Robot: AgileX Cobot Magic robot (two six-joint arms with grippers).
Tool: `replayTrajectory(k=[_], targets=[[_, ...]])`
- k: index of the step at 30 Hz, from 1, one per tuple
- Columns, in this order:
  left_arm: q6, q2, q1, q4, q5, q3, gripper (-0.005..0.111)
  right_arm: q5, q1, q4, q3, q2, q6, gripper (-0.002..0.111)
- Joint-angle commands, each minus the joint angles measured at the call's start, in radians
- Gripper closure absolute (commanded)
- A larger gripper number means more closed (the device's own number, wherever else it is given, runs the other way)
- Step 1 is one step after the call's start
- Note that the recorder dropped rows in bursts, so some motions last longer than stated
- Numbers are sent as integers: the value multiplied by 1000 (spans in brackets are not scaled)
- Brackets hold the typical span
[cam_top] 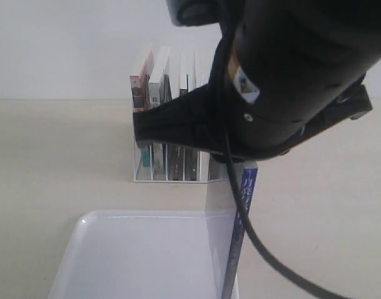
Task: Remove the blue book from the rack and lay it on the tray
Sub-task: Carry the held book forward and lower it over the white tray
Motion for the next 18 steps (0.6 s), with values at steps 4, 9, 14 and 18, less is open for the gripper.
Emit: replayTrajectory(k=[4, 9, 14, 18], targets=[[2, -3, -1, -7, -2, 4, 102, -19, 2, -96, 3, 98, 56, 108], [2, -3, -1, -7, -2, 4, 102, -68, 2, -130, 3, 151, 97, 108], [2, -3, -1, -7, -2, 4, 102, -99, 2, -153, 3, 186, 124, 108], [2, -3, -1, -7, -2, 4, 102, -92, 2, -160, 3, 197, 135, 108]])
